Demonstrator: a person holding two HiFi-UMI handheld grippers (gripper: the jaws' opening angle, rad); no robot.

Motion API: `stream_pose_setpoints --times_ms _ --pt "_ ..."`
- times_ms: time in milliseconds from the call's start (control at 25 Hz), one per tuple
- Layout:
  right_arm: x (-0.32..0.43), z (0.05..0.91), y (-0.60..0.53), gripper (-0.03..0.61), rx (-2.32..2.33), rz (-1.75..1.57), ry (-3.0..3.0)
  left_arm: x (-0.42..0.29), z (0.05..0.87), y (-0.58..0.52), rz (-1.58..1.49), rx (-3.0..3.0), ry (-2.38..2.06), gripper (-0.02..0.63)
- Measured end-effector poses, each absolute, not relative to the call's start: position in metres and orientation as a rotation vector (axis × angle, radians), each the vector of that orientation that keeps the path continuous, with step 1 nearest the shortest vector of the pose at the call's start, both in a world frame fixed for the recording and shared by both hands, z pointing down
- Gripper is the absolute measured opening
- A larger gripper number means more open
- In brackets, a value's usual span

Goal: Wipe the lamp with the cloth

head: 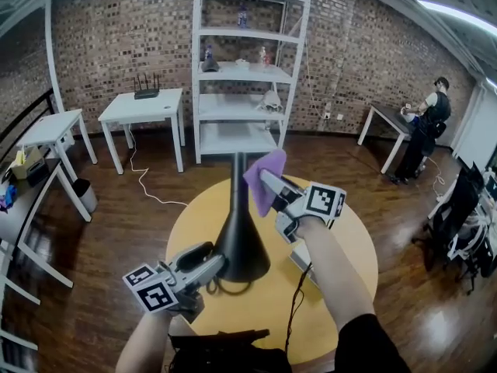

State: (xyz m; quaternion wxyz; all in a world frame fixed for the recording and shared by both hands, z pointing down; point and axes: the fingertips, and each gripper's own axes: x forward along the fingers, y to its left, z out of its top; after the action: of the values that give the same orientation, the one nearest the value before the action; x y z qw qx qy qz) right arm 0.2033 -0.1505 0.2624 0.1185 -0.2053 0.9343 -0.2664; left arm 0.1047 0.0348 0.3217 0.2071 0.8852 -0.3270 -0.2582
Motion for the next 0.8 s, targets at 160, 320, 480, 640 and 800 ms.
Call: stream_pose_setpoints --times_ms 160,320,480,640,800 --pt "0.199 0.281 -0.214 0.123 -0.516 -1.285 2.388 0.109 0.324 0.033 -0.688 2.489 -0.91 0.221" --pt "0.177 0.297 -0.201 0.123 -0.31 -1.366 2.39 0.105 0.325 0.035 -0.676 2.492 -0.896 0.222" --pt "0.174 0.3 -0.176 0.121 -0.214 -1.302 2.493 0.099 0.322 0.033 -0.684 2.5 -0.882 0.222" --pt "0.173 0.31 -0.144 0.121 -0.113 -1.259 2.648 0.098 0.326 0.034 -0.669 2.51 -0.88 0.221" --pt "0.177 0.32 -0.103 0.121 0.115 -1.272 2.741 0.099 0.32 0.033 -0.661 2.53 -0.887 0.221"
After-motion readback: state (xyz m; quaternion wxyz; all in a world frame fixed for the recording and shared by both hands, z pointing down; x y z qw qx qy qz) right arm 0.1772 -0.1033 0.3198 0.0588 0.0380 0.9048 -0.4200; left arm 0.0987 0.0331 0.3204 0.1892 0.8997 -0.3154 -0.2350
